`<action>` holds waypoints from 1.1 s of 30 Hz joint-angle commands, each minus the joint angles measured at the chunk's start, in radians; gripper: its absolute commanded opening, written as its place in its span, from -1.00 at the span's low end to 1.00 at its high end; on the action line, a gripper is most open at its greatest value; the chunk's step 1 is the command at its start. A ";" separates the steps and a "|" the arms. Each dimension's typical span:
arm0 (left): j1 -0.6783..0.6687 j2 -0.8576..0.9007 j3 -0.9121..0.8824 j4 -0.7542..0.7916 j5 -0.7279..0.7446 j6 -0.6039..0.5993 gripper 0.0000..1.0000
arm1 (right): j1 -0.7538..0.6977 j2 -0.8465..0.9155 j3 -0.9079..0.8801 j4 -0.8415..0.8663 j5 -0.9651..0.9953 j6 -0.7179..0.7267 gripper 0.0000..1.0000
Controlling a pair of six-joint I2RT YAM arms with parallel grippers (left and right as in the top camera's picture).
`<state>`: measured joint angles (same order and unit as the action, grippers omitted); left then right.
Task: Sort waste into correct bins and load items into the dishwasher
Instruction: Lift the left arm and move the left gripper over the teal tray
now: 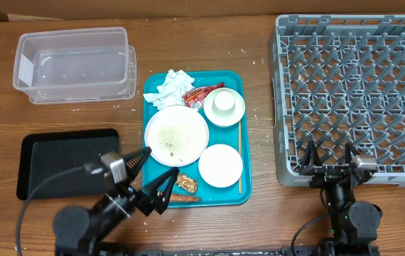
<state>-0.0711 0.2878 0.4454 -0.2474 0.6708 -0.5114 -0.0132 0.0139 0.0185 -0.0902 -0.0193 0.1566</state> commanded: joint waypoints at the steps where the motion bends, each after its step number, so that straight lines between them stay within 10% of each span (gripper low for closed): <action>1: 0.005 0.207 0.187 -0.141 0.004 0.143 1.00 | -0.001 -0.011 -0.011 0.008 -0.001 -0.005 1.00; 12: -0.093 0.816 0.746 -0.832 -0.195 0.363 1.00 | -0.001 -0.011 -0.011 0.008 -0.002 -0.005 1.00; 33: -0.551 1.143 0.797 -0.766 -0.512 0.191 1.00 | -0.001 -0.011 -0.011 0.008 -0.002 -0.005 1.00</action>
<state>-0.5732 1.3945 1.2186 -1.0061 0.3126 -0.2539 -0.0132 0.0139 0.0185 -0.0895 -0.0193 0.1562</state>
